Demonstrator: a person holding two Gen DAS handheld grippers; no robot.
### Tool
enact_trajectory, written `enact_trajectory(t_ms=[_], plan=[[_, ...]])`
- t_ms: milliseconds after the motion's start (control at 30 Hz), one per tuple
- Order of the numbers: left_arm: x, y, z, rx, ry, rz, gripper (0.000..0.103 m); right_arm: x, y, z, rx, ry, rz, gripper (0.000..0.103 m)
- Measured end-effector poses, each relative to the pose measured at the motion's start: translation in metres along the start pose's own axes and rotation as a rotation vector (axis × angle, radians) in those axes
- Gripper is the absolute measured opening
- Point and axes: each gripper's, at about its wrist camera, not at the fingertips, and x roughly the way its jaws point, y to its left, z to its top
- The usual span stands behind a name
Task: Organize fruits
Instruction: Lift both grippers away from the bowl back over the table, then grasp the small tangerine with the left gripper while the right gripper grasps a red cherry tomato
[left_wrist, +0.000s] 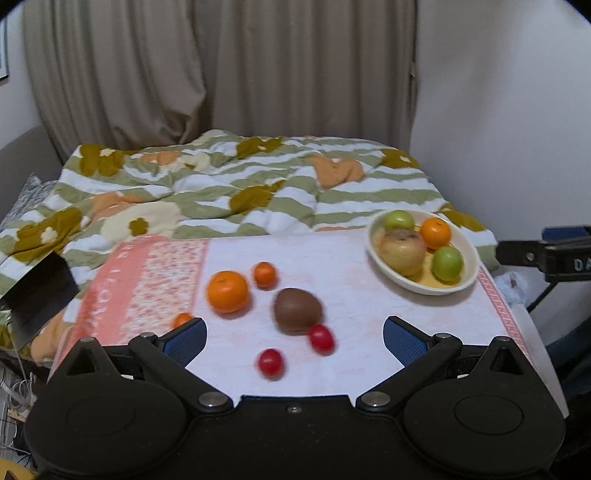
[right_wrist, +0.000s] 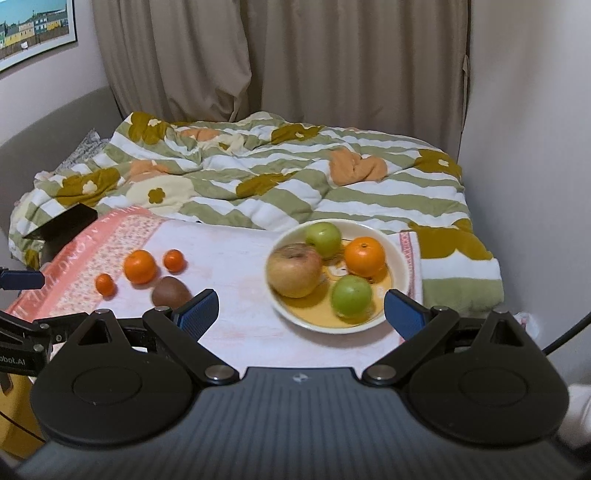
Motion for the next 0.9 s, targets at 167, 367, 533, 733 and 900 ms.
enact_trajectory(t_ms=[167,367,533,733,900], plan=[[-0.006,0.046,-0.003,0.004,0.000,0.019,0.103,-0.001,0.039,-0.006,0.068,0.026,-0.033,0.103],[-0.003,0.099,-0.010,0.059,0.014,-0.019,0.103,0.001,0.090,-0.020,0.131,0.043,-0.099,0.103],[0.012,0.138,-0.013,0.088,0.023,-0.079,0.103,0.011,0.133,-0.034,0.180,0.060,-0.146,0.103],[0.037,0.170,-0.010,0.123,0.026,-0.144,0.103,0.031,0.174,-0.049,0.245,0.107,-0.168,0.103],[0.064,0.183,-0.006,0.152,0.039,-0.171,0.103,0.051,0.199,-0.059,0.255,0.118,-0.170,0.103]])
